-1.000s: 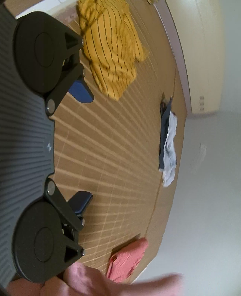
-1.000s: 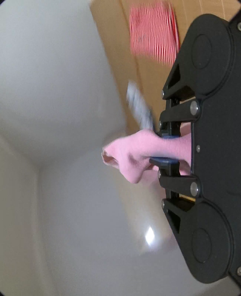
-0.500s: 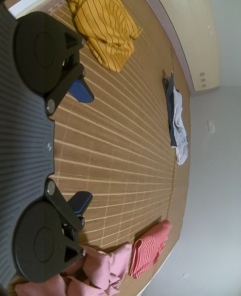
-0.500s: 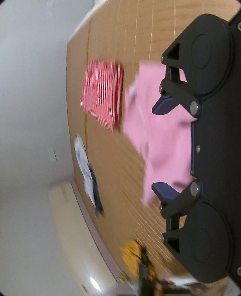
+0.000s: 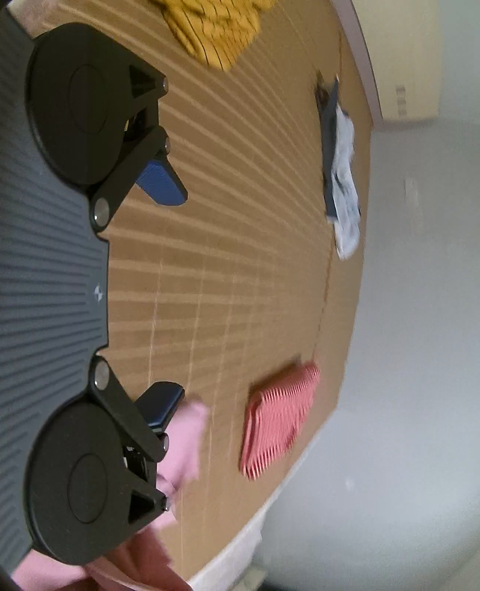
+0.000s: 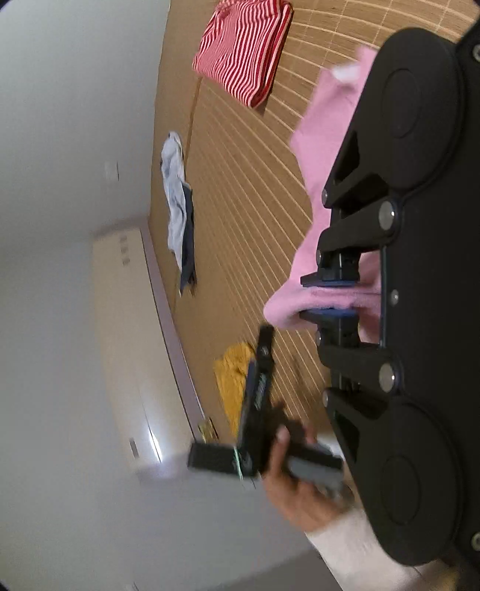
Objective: Fold clothes
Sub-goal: 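Lower the pink shirt onto the mat and open the right gripper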
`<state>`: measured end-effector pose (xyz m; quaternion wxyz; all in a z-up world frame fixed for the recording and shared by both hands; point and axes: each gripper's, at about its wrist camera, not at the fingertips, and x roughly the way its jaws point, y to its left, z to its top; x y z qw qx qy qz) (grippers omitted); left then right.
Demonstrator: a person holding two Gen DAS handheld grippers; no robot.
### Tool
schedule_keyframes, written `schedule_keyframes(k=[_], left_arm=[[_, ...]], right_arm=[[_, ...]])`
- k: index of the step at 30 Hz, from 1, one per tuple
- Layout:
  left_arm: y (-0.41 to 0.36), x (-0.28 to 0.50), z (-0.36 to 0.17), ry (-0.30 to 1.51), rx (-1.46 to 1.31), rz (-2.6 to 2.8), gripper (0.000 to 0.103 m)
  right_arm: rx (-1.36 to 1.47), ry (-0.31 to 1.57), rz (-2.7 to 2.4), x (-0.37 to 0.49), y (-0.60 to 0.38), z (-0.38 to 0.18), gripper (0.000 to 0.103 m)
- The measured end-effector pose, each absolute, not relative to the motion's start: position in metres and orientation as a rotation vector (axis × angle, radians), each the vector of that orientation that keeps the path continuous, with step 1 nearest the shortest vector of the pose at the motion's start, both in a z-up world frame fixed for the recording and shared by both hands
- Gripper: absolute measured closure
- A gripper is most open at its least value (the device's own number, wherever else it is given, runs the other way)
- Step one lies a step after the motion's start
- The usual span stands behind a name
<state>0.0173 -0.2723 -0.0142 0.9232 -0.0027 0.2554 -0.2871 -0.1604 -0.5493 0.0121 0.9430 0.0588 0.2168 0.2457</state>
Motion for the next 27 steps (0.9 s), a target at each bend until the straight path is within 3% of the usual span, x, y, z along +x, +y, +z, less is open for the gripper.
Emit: schedule_keyframes(k=[5, 12, 18, 27], left_arm=[[-0.311, -0.005, -0.016, 0.510, 0.026, -0.796, 0.000], [-0.410, -0.034, -0.057, 0.538, 0.397, -0.810, 0.000], [-0.421, -0.031, -0.079, 0.566, 0.555, -0.752, 0.000], [-0.398, -0.029, -0.069, 0.569, 0.514, -0.741, 0.000]], right_arm=[[0.096, 0.514, 0.399, -0.179, -0.580, 0.005, 0.091], [0.197, 0.597, 0.086, -0.189, -0.630, -0.022, 0.091], [0.230, 0.667, -0.077, -0.180, -0.658, -0.046, 0.090], [0.230, 0.517, 0.119, -0.133, -0.639, -0.024, 0.069]])
